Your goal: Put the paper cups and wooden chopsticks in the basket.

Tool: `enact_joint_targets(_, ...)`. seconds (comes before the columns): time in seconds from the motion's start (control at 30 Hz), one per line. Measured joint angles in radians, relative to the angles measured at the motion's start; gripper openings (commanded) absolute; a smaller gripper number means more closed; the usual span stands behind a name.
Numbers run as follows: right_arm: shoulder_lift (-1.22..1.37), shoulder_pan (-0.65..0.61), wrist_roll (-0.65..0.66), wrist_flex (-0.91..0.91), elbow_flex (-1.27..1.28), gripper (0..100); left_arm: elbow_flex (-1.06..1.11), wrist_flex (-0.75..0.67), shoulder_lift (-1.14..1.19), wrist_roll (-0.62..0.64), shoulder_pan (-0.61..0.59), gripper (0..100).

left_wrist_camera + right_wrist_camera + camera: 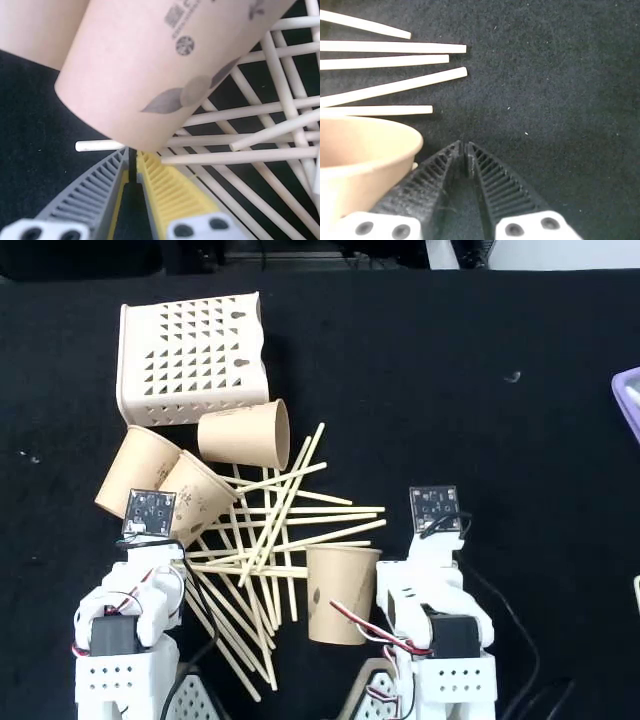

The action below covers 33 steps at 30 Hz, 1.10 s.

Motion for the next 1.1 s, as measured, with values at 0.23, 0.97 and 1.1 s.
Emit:
enact_joint_targets(0.23, 0.0, 0.0, 0.0, 0.0, 0.0, 1.5, 0.0, 0.0, 0.0, 0.0, 0.0, 3)
enact_joint_targets(0.97, 0.0, 0.16, 0.233, -0.394, -0.318, 3.8, -0.436, -0.008, -0.028, -0.006, -0.477, 5)
enact_joint_targets(1.1, 0.0, 0.1, 0.235, -0.318, -0.537, 15.6, -0.606, -0.132, -0.031, -0.028, -0.482, 17)
